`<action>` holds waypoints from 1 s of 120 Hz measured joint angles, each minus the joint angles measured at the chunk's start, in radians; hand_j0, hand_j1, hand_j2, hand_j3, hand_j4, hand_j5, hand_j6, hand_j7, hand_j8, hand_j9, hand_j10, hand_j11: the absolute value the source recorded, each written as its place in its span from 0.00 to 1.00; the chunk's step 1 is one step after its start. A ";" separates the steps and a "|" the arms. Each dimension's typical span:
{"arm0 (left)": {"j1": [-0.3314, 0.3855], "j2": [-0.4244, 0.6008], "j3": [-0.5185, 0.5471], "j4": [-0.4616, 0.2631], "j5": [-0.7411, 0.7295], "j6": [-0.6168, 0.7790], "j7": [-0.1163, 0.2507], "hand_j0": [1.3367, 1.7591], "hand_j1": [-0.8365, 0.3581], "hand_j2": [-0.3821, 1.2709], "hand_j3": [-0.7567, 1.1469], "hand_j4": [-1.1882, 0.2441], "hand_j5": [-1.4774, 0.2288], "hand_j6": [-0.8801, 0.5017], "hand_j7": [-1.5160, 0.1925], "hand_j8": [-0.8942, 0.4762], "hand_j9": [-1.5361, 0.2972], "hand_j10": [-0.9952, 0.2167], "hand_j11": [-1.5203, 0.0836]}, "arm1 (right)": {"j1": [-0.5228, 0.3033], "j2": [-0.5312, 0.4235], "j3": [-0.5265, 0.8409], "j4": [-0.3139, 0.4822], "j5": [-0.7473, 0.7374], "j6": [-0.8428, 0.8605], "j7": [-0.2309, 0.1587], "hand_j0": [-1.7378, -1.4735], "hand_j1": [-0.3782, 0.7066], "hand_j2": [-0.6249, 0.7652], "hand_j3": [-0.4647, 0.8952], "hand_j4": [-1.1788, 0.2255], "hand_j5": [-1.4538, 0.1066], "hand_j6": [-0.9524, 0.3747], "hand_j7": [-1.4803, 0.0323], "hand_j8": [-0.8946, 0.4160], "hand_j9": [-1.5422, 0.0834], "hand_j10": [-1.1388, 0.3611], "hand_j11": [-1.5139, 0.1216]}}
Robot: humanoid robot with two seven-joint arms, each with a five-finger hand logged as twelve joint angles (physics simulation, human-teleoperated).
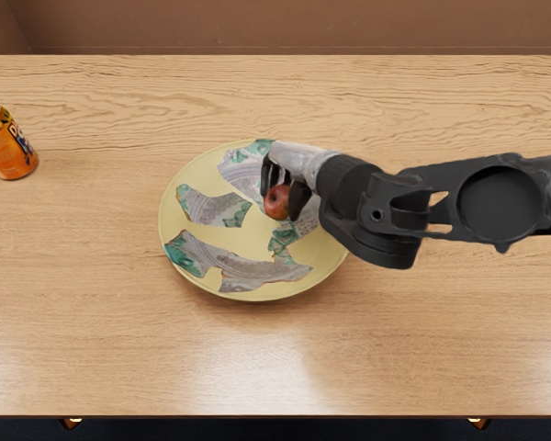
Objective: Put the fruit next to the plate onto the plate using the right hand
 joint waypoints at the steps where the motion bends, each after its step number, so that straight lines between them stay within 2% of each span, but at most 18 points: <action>1: 0.000 0.000 0.000 0.000 0.000 0.000 0.000 0.76 0.99 0.23 0.40 0.83 0.87 0.64 0.89 0.65 0.84 0.82 0.95 | 0.000 0.004 0.000 -0.003 0.000 0.000 0.000 0.30 0.67 0.73 0.34 0.34 0.29 0.40 0.35 0.35 0.34 0.29 0.32; 7: 0.000 0.000 0.000 0.000 0.000 0.000 0.000 0.76 0.99 0.23 0.40 0.83 0.87 0.64 0.89 0.65 0.84 0.82 0.95 | -0.001 0.026 0.000 -0.018 0.000 0.000 0.000 0.30 0.67 0.74 0.34 0.35 0.29 0.40 0.36 0.34 0.35 0.30 0.33; 15: 0.000 0.000 0.000 0.000 0.000 0.000 0.000 0.76 0.99 0.23 0.40 0.83 0.87 0.64 0.89 0.65 0.84 0.82 0.95 | 0.000 0.043 0.000 -0.031 -0.002 -0.007 0.000 0.30 0.49 0.66 0.34 0.49 0.47 0.49 0.53 0.43 0.51 0.42 0.49; 24: 0.000 0.000 0.000 0.000 0.000 0.000 0.000 0.76 0.99 0.23 0.40 0.83 0.87 0.64 0.89 0.65 0.84 0.82 0.95 | 0.000 0.053 0.000 -0.039 -0.003 -0.013 -0.001 0.30 0.35 0.60 0.34 0.60 0.61 0.56 0.67 0.51 0.65 0.53 0.63; 38: 0.000 0.000 0.000 0.000 0.000 0.000 0.000 0.76 0.99 0.23 0.40 0.83 0.87 0.64 0.89 0.65 0.84 0.82 0.95 | -0.001 0.057 0.016 -0.043 -0.002 -0.014 -0.001 0.30 0.21 0.53 0.34 0.70 0.75 0.63 0.80 0.58 0.78 0.63 0.76; 46: 0.000 0.000 0.000 0.000 0.000 0.000 0.000 0.76 0.99 0.23 0.40 0.83 0.87 0.64 0.89 0.65 0.84 0.82 0.95 | -0.030 0.055 0.077 -0.042 0.022 -0.013 -0.001 0.30 0.16 0.51 0.34 0.74 0.80 0.65 0.85 0.61 0.83 0.66 0.80; 58: 0.000 0.000 0.000 0.000 0.000 0.000 0.000 0.76 0.99 0.23 0.40 0.83 0.87 0.64 0.89 0.65 0.84 0.82 0.95 | -0.101 0.006 0.251 -0.041 0.168 0.107 -0.001 0.30 0.11 0.49 0.34 0.78 0.85 0.68 0.90 0.64 0.87 0.70 0.85; 69: 0.000 0.000 0.000 0.000 0.000 0.000 0.000 0.76 0.99 0.23 0.40 0.83 0.87 0.64 0.89 0.65 0.84 0.82 0.95 | -0.200 -0.096 0.483 -0.056 0.358 0.373 -0.001 0.30 0.08 0.47 0.34 0.80 0.88 0.69 0.93 0.65 0.90 0.72 0.88; 78: 0.000 0.000 0.000 0.000 0.000 0.000 0.000 0.76 0.99 0.23 0.40 0.83 0.87 0.64 0.89 0.65 0.84 0.82 0.95 | -0.260 -0.154 0.593 -0.098 0.573 0.608 -0.001 0.30 0.06 0.47 0.34 0.81 0.90 0.70 0.94 0.66 0.92 0.73 0.89; 86: 0.000 0.000 0.000 0.000 0.000 0.000 0.000 0.76 0.99 0.23 0.40 0.83 0.87 0.64 0.89 0.65 0.84 0.82 0.95 | -0.326 -0.186 0.642 -0.135 0.725 0.796 -0.001 0.30 0.05 0.46 0.34 0.82 0.91 0.70 0.95 0.67 0.92 0.74 0.90; 94: 0.000 0.000 0.000 0.000 0.000 0.000 0.000 0.76 0.99 0.23 0.40 0.83 0.87 0.64 0.89 0.65 0.84 0.82 0.95 | -0.402 -0.228 0.668 -0.180 0.860 0.903 -0.001 0.30 0.05 0.46 0.34 0.83 0.91 0.71 0.96 0.67 0.93 0.75 0.91; 107: 0.000 0.000 0.000 0.000 0.000 0.000 0.000 0.76 0.99 0.23 0.40 0.83 0.87 0.64 0.89 0.65 0.84 0.82 0.95 | -0.490 -0.316 0.679 -0.249 1.026 0.980 -0.001 0.30 0.04 0.45 0.34 0.83 0.92 0.71 0.97 0.68 0.94 0.75 0.92; 120: 0.001 0.000 0.000 0.000 0.000 0.000 0.000 0.76 0.99 0.23 0.40 0.83 0.87 0.64 0.89 0.65 0.84 0.82 0.95 | -0.534 -0.422 0.674 -0.274 1.103 1.008 -0.001 0.30 0.03 0.45 0.34 0.84 0.93 0.72 0.97 0.68 0.94 0.76 0.92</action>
